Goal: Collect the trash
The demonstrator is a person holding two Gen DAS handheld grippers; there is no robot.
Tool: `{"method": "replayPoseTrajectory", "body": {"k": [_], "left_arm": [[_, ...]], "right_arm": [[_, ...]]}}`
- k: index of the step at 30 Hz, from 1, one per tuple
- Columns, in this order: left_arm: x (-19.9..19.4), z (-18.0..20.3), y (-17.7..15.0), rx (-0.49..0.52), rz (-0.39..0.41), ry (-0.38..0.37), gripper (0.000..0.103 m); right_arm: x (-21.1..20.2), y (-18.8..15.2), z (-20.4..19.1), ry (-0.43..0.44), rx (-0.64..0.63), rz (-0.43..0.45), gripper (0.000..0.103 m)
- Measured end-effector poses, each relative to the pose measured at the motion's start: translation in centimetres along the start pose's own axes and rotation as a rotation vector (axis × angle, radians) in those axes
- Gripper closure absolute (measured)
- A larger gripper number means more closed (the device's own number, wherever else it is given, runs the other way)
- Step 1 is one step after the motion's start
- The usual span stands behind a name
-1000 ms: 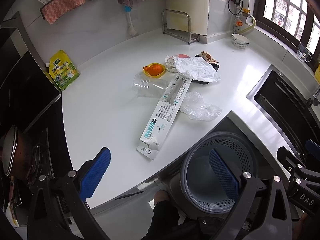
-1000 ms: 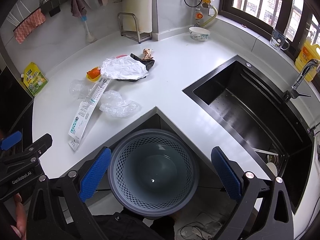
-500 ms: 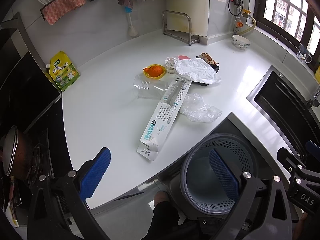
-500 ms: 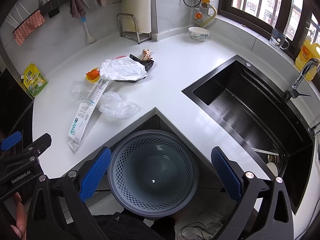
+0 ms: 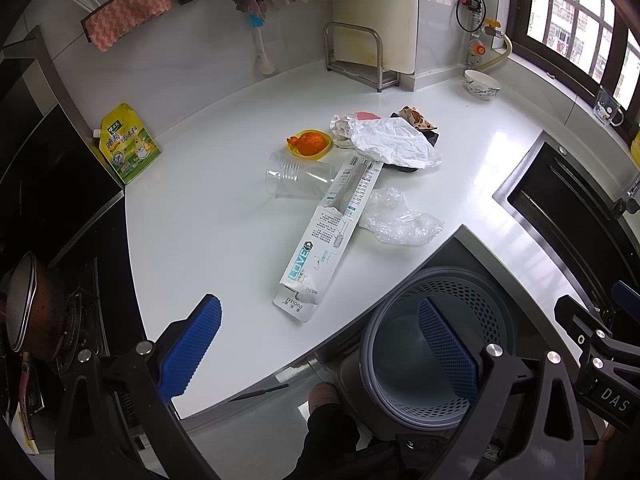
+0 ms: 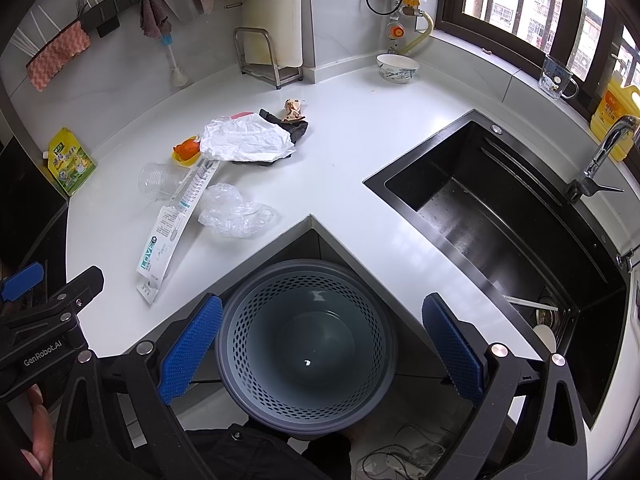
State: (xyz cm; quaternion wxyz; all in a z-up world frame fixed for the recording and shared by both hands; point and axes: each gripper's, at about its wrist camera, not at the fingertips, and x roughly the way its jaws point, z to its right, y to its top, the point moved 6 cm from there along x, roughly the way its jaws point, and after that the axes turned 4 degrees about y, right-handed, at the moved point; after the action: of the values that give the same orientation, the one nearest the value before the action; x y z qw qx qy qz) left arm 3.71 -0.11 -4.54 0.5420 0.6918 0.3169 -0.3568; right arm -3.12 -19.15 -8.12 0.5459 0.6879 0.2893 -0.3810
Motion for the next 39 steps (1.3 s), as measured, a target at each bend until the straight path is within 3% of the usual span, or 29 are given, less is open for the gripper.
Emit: {"method": "replayPoseTrajectory", "body": {"k": [15,20,23,29,39], "left_arm": [[-0.1,-0.1,0.2,-0.003,0.001,0.002,0.006],[0.0,-0.9,0.4,-0.030,0.004,-0.021,0.006],[0.8,-1.8,0.8,-0.049,0.002,-0.024,0.006],[2.6,-5.1,1.6,-0.115,0.038,0.015,0.006],[7.3,-7.7,3.5,-0.104,0.062,0.046,0.006]], "right_arm": [[0.0,0.1,-0.2,0.007,0.003,0.002,0.007],[0.6,0.0,-0.9,0.085,0.017,-0.001,0.007],[0.8,0.0,-1.1,0.120,0.020,0.008,0.007],[1.4,0.8,-1.4,0.089,-0.047,0.070,0.007],[6.6,3.8,-3.3,0.125,-0.058,0.044,0.007]]}}
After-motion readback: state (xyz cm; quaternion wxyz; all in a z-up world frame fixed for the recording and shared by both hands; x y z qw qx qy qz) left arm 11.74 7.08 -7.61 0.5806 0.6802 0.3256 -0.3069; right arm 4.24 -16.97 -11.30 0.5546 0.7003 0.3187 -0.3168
